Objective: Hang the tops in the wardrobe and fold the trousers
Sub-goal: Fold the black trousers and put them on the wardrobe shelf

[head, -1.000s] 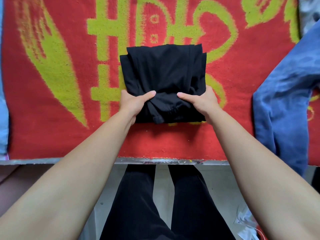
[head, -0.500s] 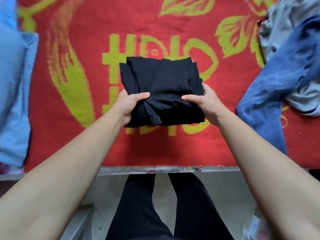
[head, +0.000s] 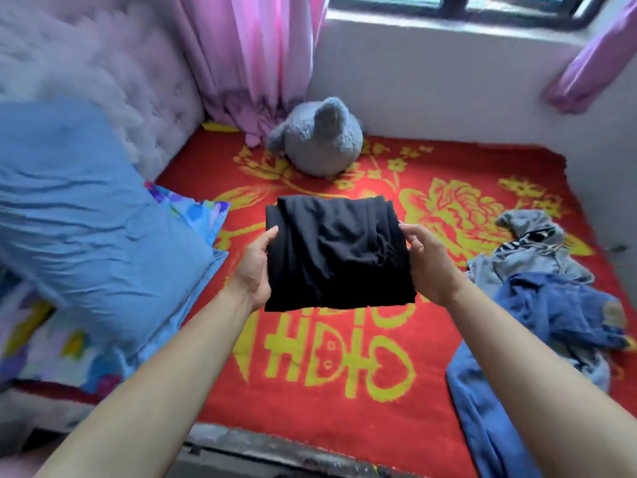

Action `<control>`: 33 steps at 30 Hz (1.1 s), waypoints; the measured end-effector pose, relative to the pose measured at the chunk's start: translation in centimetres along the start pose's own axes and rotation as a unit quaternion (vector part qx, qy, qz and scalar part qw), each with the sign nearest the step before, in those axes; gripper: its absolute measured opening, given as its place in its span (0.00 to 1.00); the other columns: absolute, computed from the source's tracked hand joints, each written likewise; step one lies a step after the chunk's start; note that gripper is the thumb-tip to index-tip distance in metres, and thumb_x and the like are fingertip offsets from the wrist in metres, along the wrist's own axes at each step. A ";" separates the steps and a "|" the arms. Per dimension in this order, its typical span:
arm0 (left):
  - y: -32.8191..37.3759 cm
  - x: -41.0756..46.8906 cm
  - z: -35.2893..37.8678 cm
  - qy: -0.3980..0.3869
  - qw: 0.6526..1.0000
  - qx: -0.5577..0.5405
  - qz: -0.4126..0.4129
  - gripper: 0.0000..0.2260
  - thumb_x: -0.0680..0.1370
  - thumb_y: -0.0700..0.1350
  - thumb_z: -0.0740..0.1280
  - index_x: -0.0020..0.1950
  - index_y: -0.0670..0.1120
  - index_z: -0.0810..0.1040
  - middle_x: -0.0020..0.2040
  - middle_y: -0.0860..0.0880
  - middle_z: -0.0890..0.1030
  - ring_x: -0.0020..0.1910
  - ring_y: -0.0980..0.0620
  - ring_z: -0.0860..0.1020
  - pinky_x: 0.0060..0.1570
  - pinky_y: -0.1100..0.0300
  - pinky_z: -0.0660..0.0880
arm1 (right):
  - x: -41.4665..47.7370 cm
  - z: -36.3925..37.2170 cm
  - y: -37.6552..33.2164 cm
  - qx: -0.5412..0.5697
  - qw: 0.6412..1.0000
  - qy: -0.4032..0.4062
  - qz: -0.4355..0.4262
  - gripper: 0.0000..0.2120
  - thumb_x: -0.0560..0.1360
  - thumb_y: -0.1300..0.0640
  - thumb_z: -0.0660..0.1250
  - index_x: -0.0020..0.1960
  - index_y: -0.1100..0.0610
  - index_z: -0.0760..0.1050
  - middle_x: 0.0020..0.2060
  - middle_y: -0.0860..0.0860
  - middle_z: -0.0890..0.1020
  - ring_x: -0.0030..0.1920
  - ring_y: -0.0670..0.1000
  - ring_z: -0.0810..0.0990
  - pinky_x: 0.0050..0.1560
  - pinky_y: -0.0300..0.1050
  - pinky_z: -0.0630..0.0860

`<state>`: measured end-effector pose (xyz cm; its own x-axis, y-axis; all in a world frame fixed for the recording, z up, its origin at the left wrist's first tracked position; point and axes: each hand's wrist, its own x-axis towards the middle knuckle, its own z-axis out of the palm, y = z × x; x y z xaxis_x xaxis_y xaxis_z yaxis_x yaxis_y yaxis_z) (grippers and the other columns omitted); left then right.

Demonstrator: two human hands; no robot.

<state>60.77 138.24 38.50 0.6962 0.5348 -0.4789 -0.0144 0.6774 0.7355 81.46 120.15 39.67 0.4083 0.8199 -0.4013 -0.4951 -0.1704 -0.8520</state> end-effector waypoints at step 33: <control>-10.6 -78.4 -7.6 0.424 0.801 -0.032 0.421 0.20 0.78 0.62 0.63 0.61 0.52 0.83 0.56 0.48 0.85 0.53 0.47 0.84 0.44 0.53 0.81 | -44.3 40.8 9.1 -0.143 0.819 -0.543 -0.116 0.20 0.75 0.49 0.63 0.66 0.45 0.78 0.58 0.51 0.84 0.55 0.49 0.84 0.48 0.38 0.80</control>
<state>0.86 92.96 64.56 -0.3176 0.9482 -0.0001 -0.2787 -0.0932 0.9558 27.55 104.61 63.37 -0.5346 0.8243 0.1861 -0.2368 0.0653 -0.9694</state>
